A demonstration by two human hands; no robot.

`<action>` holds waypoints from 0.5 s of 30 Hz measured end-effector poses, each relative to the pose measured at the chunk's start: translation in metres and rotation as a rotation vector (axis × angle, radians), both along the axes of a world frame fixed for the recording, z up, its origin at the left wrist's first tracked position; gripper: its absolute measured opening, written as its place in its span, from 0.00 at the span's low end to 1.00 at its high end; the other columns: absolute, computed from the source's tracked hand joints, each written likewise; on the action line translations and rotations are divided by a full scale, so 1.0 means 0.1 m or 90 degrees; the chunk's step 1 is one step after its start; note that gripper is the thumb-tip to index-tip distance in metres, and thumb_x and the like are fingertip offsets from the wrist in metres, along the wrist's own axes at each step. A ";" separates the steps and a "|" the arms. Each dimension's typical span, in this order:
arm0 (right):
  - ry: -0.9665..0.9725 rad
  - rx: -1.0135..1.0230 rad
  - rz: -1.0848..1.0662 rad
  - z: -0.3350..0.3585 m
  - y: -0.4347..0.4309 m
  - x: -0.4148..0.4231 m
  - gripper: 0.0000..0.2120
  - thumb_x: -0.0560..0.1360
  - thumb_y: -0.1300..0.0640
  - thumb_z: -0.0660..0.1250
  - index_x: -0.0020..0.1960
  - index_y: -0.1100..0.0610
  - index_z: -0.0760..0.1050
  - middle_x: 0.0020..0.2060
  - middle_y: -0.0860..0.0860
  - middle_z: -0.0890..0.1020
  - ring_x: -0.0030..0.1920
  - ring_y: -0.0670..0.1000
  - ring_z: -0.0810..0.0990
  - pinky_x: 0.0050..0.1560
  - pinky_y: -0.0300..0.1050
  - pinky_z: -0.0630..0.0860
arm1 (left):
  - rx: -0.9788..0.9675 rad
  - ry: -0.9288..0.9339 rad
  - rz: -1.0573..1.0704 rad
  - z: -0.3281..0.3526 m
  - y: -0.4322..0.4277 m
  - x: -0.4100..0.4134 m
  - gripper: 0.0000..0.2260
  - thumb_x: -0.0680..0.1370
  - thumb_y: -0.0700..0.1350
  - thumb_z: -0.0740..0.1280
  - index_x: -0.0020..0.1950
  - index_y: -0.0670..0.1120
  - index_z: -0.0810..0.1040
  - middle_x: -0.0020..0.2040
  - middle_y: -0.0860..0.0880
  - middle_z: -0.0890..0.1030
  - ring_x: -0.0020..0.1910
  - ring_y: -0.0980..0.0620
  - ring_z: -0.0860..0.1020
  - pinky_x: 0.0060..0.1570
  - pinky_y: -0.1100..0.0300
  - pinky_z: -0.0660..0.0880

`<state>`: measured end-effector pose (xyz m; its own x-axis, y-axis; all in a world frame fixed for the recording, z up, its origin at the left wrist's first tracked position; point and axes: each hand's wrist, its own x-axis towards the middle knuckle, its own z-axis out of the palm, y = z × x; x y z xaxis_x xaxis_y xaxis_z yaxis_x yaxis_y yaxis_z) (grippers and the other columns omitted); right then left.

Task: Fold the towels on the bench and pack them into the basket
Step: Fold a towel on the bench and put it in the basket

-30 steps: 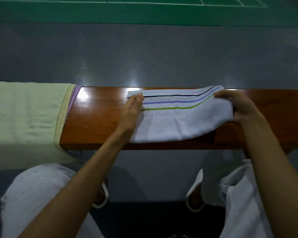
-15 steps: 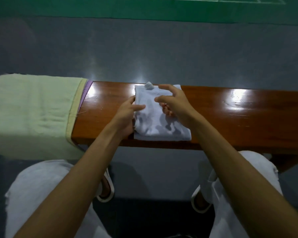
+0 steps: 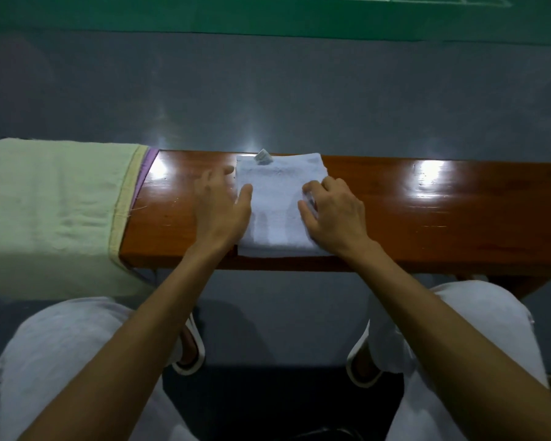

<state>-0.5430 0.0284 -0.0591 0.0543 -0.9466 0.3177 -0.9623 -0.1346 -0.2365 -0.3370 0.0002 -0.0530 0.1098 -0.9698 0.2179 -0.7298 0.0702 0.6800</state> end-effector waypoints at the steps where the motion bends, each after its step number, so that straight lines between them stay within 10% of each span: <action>1: 0.014 -0.003 0.006 -0.02 -0.01 -0.02 0.14 0.81 0.49 0.64 0.62 0.56 0.77 0.52 0.54 0.78 0.48 0.49 0.71 0.35 0.40 0.70 | -0.016 -0.038 -0.047 -0.03 0.01 -0.03 0.21 0.82 0.55 0.66 0.73 0.47 0.72 0.71 0.47 0.74 0.69 0.49 0.71 0.68 0.52 0.71; 3: 0.051 0.000 0.035 -0.08 -0.02 -0.09 0.16 0.83 0.50 0.60 0.66 0.56 0.75 0.63 0.56 0.76 0.59 0.55 0.73 0.50 0.51 0.79 | -0.017 -0.115 -0.140 -0.09 0.04 -0.08 0.26 0.84 0.57 0.61 0.80 0.48 0.65 0.79 0.47 0.66 0.79 0.47 0.61 0.77 0.47 0.61; 6: 0.062 0.123 0.077 -0.11 -0.02 -0.16 0.27 0.84 0.46 0.47 0.80 0.55 0.62 0.81 0.54 0.59 0.81 0.57 0.56 0.76 0.60 0.63 | 0.040 -0.263 -0.260 -0.19 0.10 -0.15 0.33 0.84 0.64 0.51 0.85 0.49 0.49 0.85 0.49 0.47 0.83 0.49 0.43 0.81 0.47 0.44; 15: 0.079 0.275 0.050 -0.10 -0.05 -0.23 0.36 0.83 0.34 0.43 0.84 0.50 0.38 0.83 0.48 0.40 0.82 0.54 0.37 0.80 0.63 0.41 | 0.109 -0.359 -0.274 -0.29 0.04 -0.05 0.55 0.71 0.83 0.44 0.84 0.45 0.40 0.84 0.47 0.39 0.83 0.49 0.38 0.80 0.43 0.40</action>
